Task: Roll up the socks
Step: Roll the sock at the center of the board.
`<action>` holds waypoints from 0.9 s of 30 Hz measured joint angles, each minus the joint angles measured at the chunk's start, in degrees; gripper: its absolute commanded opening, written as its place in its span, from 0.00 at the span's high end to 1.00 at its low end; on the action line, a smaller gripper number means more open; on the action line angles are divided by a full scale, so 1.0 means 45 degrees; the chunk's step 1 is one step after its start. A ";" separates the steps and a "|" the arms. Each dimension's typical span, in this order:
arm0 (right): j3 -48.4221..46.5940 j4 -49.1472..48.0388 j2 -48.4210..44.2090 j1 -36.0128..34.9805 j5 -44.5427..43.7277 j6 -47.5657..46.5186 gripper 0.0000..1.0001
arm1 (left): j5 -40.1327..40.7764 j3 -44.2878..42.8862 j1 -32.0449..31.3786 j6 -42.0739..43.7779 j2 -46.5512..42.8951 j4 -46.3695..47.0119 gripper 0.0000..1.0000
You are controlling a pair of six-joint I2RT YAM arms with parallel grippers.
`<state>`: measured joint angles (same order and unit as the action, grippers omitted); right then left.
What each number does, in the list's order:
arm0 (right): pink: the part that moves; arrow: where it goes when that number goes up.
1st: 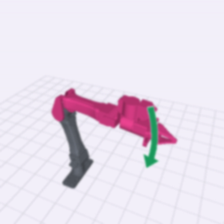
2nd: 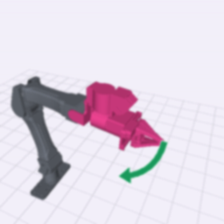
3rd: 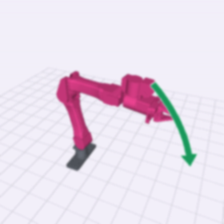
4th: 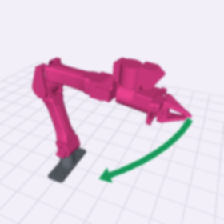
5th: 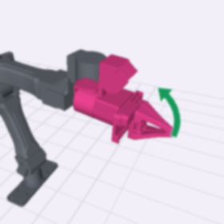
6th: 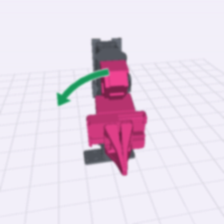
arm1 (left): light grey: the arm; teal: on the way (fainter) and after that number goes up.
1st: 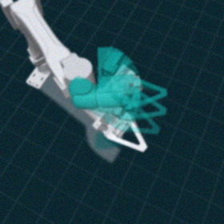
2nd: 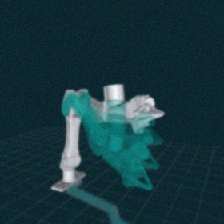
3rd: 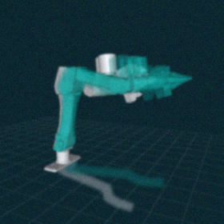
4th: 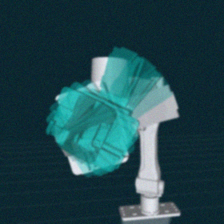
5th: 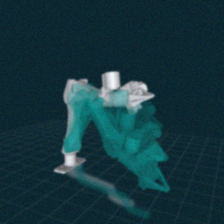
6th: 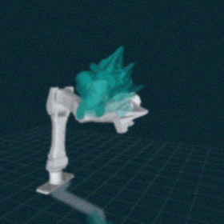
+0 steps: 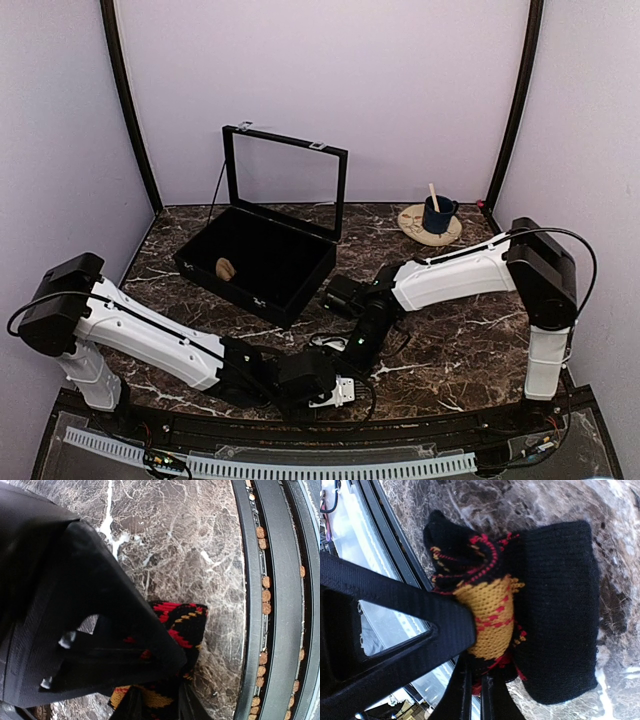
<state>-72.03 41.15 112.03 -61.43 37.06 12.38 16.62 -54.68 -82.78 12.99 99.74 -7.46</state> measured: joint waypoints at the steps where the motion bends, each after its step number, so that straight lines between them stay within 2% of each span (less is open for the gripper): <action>1: 0.0000 0.0010 0.0015 0.0000 0.0005 -0.0024 1.00 | 0.0010 -0.0015 0.0000 0.0034 0.0029 0.0000 0.72; 5: 0.0000 0.0010 0.0078 0.0000 0.0102 -0.0141 1.00 | 0.0029 -0.0015 0.0000 0.0063 0.0044 -0.0049 0.74; 7: 0.0000 0.0010 0.0092 0.0000 0.0126 -0.0214 1.00 | 0.0019 -0.0015 0.0000 0.0063 0.0058 -0.0097 0.78; 13: -0.0019 0.0019 0.0228 0.0005 0.0296 -0.0340 1.00 | -0.0427 -0.0238 0.0068 0.0000 0.0257 -0.0510 1.00; 22: -0.0078 0.0155 0.0321 0.0189 0.0466 -0.0500 1.00 | -0.1627 -0.0821 0.0491 -0.0034 0.0466 -0.1331 1.00; 27: -0.0078 0.0209 0.0325 0.0325 0.0491 -0.0515 0.92 | -0.2735 -0.0971 0.1015 0.0073 0.0461 -0.1467 1.00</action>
<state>-72.38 42.09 113.49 -59.96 39.27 10.07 4.32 -59.05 -78.22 13.32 101.82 -14.06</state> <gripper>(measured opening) 0.048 0.030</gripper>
